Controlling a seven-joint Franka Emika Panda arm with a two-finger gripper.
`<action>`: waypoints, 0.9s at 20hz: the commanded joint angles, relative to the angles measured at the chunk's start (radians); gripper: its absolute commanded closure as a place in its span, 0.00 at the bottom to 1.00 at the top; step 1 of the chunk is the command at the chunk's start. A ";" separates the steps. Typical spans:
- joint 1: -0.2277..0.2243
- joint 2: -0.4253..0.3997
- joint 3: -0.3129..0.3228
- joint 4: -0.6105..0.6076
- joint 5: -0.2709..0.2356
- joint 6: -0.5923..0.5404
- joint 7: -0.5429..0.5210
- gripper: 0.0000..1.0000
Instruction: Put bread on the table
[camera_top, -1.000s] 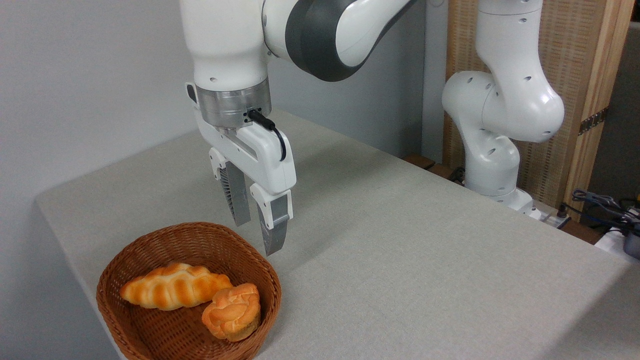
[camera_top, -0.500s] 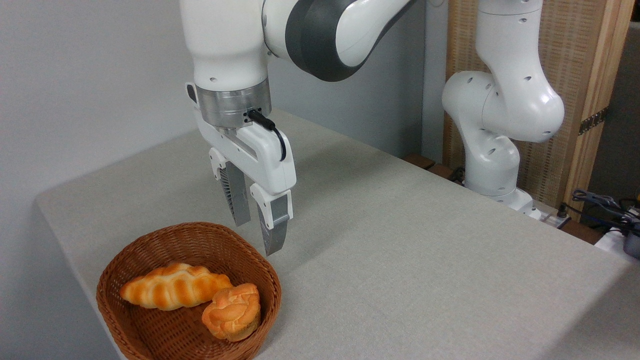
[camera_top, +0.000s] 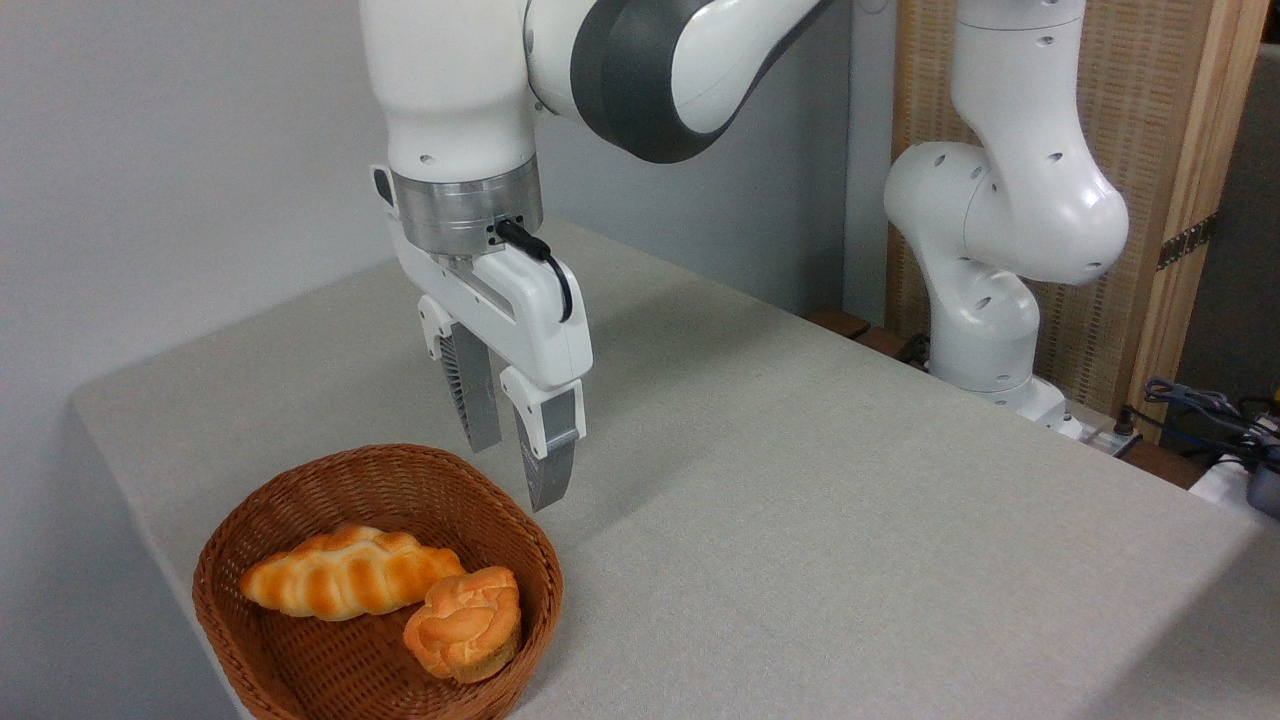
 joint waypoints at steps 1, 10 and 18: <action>0.000 -0.006 0.006 0.006 -0.004 0.028 0.012 0.00; 0.000 0.017 0.006 0.004 -0.002 0.143 0.124 0.00; 0.000 0.097 0.011 0.003 -0.001 0.272 0.127 0.00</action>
